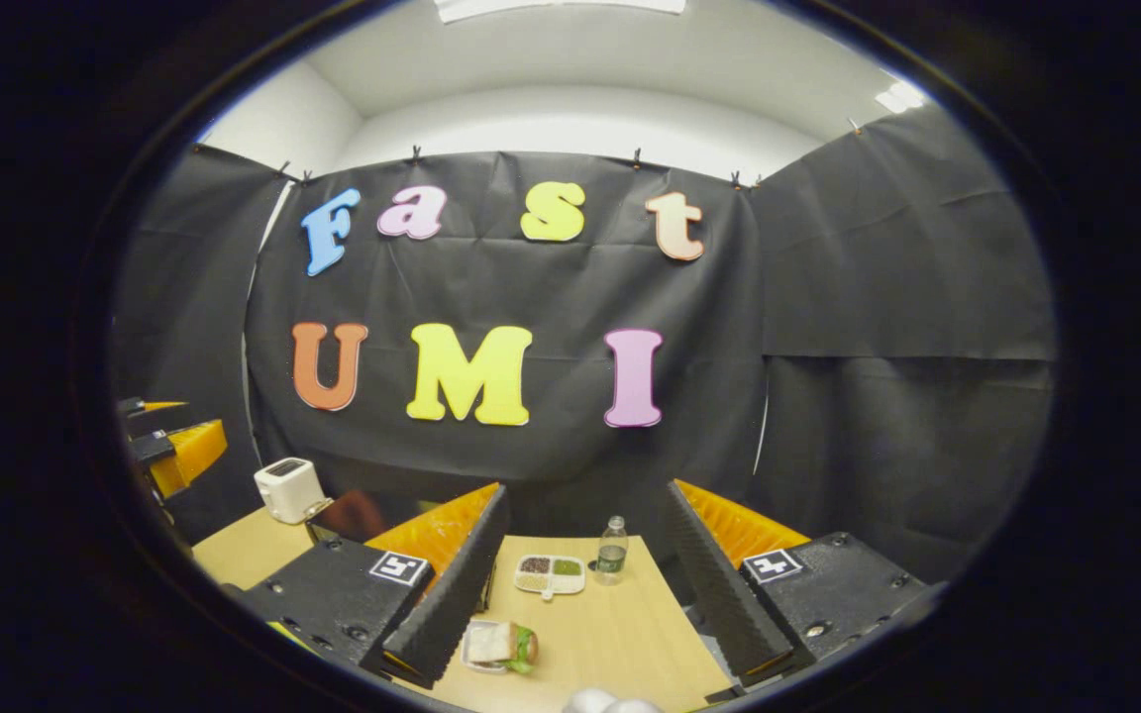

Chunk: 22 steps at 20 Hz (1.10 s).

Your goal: Open the electric oven with the left hand, put the food in, and close the electric oven.

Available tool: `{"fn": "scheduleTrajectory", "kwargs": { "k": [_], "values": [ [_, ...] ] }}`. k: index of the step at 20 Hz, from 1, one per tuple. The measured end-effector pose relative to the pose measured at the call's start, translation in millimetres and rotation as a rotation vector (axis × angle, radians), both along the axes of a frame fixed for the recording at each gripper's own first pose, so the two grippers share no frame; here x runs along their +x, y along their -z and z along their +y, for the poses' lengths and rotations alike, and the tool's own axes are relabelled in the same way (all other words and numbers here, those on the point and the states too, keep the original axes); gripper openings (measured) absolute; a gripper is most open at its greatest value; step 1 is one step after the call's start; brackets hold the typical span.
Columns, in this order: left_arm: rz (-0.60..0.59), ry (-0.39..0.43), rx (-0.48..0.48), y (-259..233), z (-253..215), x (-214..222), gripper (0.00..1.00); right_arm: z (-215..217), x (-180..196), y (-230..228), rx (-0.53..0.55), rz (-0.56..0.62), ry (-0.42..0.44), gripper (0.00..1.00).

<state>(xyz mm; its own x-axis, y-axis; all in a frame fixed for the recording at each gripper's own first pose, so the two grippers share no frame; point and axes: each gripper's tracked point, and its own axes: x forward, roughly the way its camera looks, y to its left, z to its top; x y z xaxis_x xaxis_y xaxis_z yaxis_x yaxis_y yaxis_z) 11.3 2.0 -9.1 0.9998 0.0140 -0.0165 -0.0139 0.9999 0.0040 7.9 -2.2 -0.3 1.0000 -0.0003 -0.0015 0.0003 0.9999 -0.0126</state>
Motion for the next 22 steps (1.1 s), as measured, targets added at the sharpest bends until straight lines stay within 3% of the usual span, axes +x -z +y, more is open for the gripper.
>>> {"fn": "scheduleTrajectory", "kwargs": {
  "k": [11, 15, 16, 17, 22],
  "values": [
    [0.027, 0.015, -0.048, 39, -4, 36, 0.95, -12, -1, -4, -0.036, 0.002, 0.033, 0.90],
    [0.074, 0.030, -0.063, 81, -9, 64, 0.95, -22, -8, -9, -0.065, 0.004, 0.071, 0.91],
    [0.093, 0.027, -0.063, 94, -8, 72, 0.95, -24, -9, -10, -0.076, 0.005, 0.081, 1.00],
    [0.093, 0.027, -0.063, 103, -9, 82, 0.95, -26, -13, -10, -0.088, 0.005, 0.092, 0.91],
    [0.190, 0.034, -0.045, 174, -16, 131, 0.95, -28, -16, -1, -0.058, 0.024, 0.121, 0.95]
  ]
}}
